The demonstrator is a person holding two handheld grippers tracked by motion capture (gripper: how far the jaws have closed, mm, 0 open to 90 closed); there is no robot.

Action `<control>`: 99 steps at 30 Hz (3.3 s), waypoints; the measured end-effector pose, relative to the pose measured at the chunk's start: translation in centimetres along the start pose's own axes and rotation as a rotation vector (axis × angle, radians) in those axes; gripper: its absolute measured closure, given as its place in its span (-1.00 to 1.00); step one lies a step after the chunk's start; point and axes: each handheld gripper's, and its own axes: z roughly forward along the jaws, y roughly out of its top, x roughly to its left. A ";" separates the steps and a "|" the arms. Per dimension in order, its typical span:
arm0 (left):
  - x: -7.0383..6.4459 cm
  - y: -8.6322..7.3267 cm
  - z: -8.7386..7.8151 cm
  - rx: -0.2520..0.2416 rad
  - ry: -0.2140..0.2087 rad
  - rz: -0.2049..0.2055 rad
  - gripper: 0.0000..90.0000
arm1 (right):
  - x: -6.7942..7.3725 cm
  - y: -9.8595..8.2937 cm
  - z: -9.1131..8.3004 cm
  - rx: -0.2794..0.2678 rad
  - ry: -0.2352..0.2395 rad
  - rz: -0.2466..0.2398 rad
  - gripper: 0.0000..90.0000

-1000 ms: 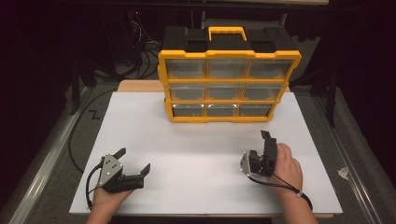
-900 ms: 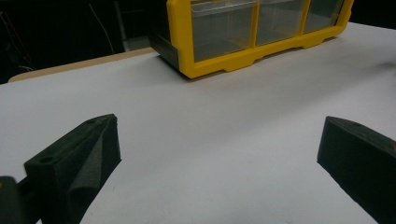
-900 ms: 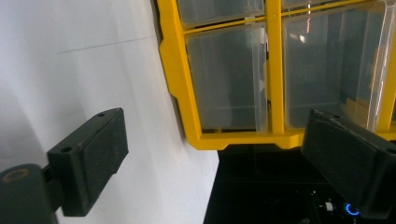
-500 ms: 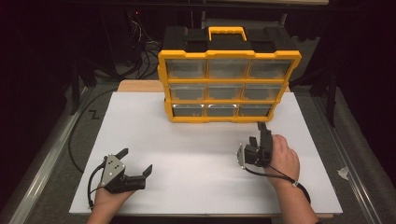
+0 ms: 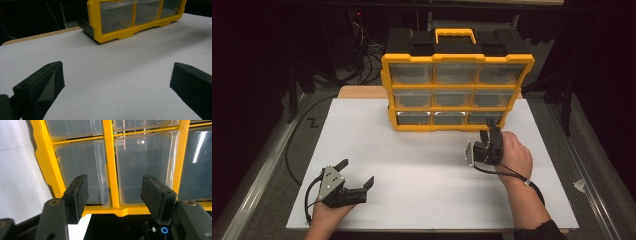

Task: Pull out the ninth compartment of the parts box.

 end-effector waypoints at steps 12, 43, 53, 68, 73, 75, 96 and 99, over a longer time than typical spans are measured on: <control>0.2 0.0 0.2 -0.002 0.008 -0.015 -0.99 | 1.0 -0.1 3.4 0.063 0.006 -0.037 0.20; 0.4 -0.6 0.2 0.022 0.006 -0.042 -0.99 | 2.3 -0.3 6.4 0.052 -0.036 -0.072 0.64; 0.6 -0.6 0.2 0.018 0.011 -0.050 -0.99 | 1.9 -0.4 6.4 0.051 -0.038 -0.073 0.77; 0.7 -0.6 0.0 0.013 0.015 -0.059 -0.99 | 2.3 -0.5 5.3 0.041 -0.059 -0.058 0.80; 0.8 -0.6 0.0 0.013 0.016 -0.059 -0.99 | 2.1 -0.8 4.7 0.025 -0.052 -0.081 0.81; 0.8 -0.6 0.0 0.015 0.016 -0.059 -0.99 | 2.0 -0.9 4.5 0.020 -0.046 -0.089 0.81; 0.8 -0.5 -0.1 0.004 0.015 -0.060 -0.99 | 1.7 -1.3 3.0 0.013 -0.007 -0.076 0.57; 0.8 -0.5 -0.1 0.003 0.015 -0.059 -0.99 | 1.6 -1.2 3.0 0.016 0.013 -0.071 0.41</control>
